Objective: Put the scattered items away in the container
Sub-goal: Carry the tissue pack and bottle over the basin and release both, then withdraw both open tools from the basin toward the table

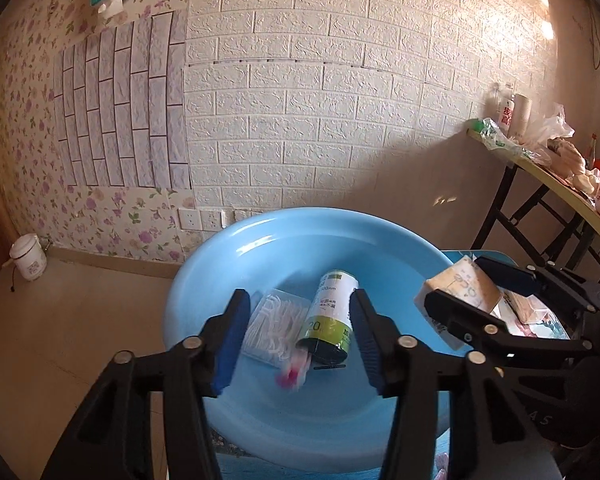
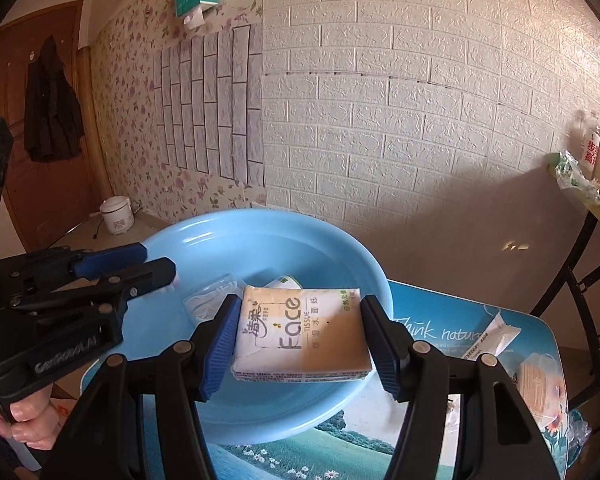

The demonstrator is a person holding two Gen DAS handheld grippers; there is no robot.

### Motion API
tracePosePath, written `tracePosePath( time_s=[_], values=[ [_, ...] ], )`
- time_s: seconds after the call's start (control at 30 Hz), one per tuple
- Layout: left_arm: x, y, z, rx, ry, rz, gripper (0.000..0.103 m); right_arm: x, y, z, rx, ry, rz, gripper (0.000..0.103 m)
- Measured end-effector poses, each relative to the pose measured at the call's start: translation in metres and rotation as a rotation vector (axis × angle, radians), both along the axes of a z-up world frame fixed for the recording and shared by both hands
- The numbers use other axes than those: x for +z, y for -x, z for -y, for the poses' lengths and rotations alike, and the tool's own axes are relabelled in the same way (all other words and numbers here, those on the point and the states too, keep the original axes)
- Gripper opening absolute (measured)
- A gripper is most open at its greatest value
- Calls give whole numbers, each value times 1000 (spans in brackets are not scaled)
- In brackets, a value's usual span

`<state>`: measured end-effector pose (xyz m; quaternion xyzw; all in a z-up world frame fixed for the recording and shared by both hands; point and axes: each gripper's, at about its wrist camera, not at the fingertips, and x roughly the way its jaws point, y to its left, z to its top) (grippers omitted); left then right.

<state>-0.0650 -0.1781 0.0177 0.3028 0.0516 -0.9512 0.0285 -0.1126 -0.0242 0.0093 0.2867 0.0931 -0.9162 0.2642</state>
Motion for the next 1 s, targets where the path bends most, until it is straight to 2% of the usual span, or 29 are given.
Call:
tracePosePath(
  time_s=[0.13, 0.63, 0.7, 0.77, 0.8, 1.0],
  values=[
    [-1, -2, 5, 11, -8, 2, 55, -6, 0, 7, 11, -12, 11, 62],
    [0, -7, 24, 50, -26, -1, 55, -16, 4, 23, 40, -41, 42, 62],
    [0, -8, 25, 53, -27, 1, 55, -19, 5, 28, 38, -74, 52, 69],
    [0, -10, 26, 58, -25, 1, 55, -21, 5, 28, 24, -96, 39, 96],
    [0, -12, 26, 60, -24, -1, 55, -21, 4, 27, 19, -90, 39, 99],
    [-1, -20, 35, 108, -63, 4, 55, -19, 3, 3, -54, -21, 57, 99]
  ],
)
